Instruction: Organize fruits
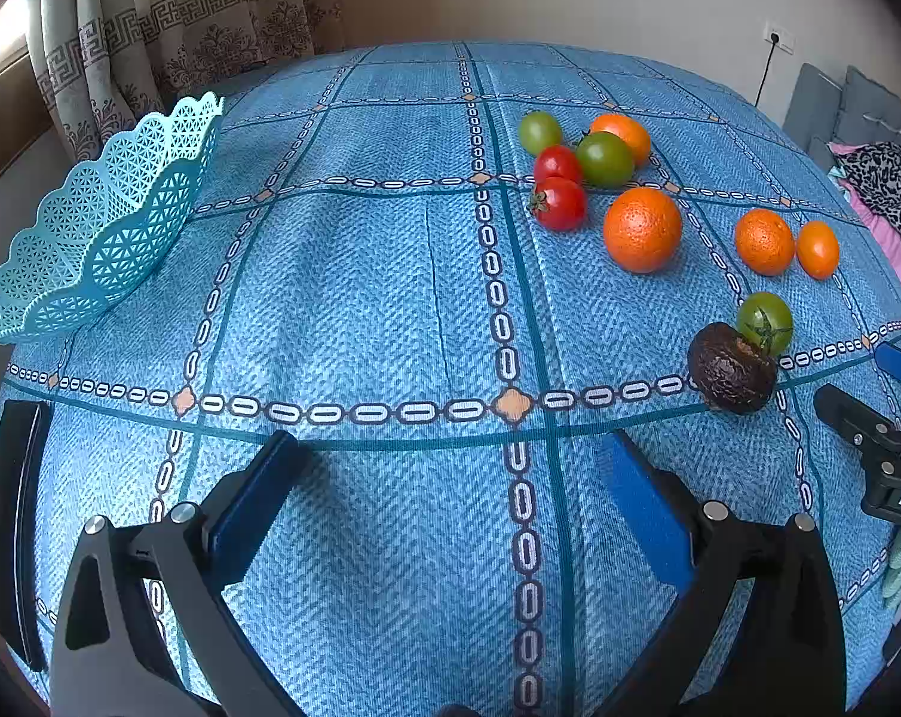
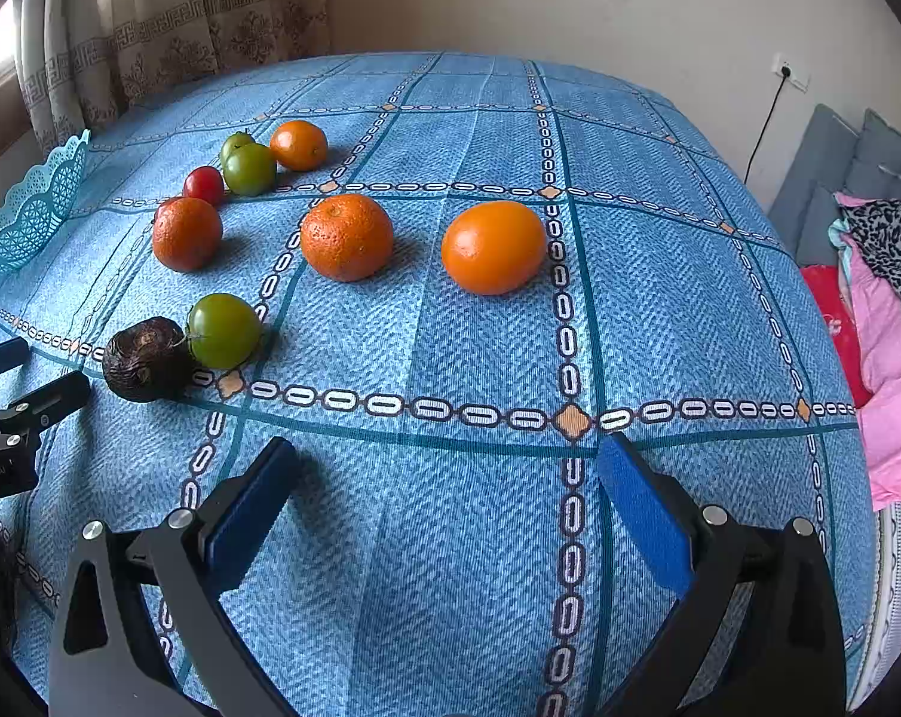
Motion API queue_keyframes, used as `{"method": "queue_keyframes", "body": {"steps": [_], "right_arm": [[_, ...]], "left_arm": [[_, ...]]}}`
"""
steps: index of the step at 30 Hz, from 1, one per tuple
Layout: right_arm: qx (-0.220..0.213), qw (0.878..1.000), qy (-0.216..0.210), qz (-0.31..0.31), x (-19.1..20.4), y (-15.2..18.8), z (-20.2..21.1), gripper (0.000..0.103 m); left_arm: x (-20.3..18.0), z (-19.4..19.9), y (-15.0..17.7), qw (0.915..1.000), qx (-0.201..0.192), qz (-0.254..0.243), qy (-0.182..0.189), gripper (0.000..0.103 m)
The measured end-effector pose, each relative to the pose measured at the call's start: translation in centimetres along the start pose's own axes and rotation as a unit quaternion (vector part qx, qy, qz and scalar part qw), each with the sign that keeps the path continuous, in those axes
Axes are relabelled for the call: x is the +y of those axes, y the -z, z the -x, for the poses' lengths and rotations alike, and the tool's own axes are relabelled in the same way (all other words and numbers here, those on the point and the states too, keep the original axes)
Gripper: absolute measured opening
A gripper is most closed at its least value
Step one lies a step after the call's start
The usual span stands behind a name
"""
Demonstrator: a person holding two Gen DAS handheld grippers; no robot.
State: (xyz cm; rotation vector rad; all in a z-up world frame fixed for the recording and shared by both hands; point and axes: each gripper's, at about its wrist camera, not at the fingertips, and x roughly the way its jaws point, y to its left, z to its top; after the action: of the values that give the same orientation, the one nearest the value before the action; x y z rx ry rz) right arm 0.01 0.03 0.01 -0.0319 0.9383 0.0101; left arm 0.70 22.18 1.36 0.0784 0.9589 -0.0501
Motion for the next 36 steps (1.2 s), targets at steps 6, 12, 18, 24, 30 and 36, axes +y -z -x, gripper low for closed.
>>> {"method": "queue_keyframes", "body": {"steps": [6,12,18,24,30,36], "right_arm": [[0.0,1.0,0.0,0.0,0.0,0.0,0.0,0.098],[0.0,1.0,0.0,0.0,0.0,0.0,0.0,0.098],[0.0,1.0,0.001,0.0,0.0,0.0,0.0,0.098],[0.0,1.0,0.001,0.001,0.1,0.19,0.03,0.098],[-0.001,1.0,0.004,0.003,0.25,0.21,0.13,0.098],[-0.003,1.0,-0.006,-0.003,-0.09,-0.01,0.28,0.098]], "left_arm": [[0.0,0.0,0.0,1.0,0.0,0.0,0.0,0.101],[0.0,0.0,-0.01,1.0,0.0,0.0,0.0,0.101],[0.01,0.0,-0.01,1.0,0.0,0.0,0.0,0.101],[0.04,-0.04,-0.01,1.0,0.0,0.0,0.0,0.101],[0.06,-0.07,0.0,1.0,0.001,0.0,0.001,0.101],[0.08,-0.03,0.0,1.0,0.0,-0.001,0.005,0.101]]}}
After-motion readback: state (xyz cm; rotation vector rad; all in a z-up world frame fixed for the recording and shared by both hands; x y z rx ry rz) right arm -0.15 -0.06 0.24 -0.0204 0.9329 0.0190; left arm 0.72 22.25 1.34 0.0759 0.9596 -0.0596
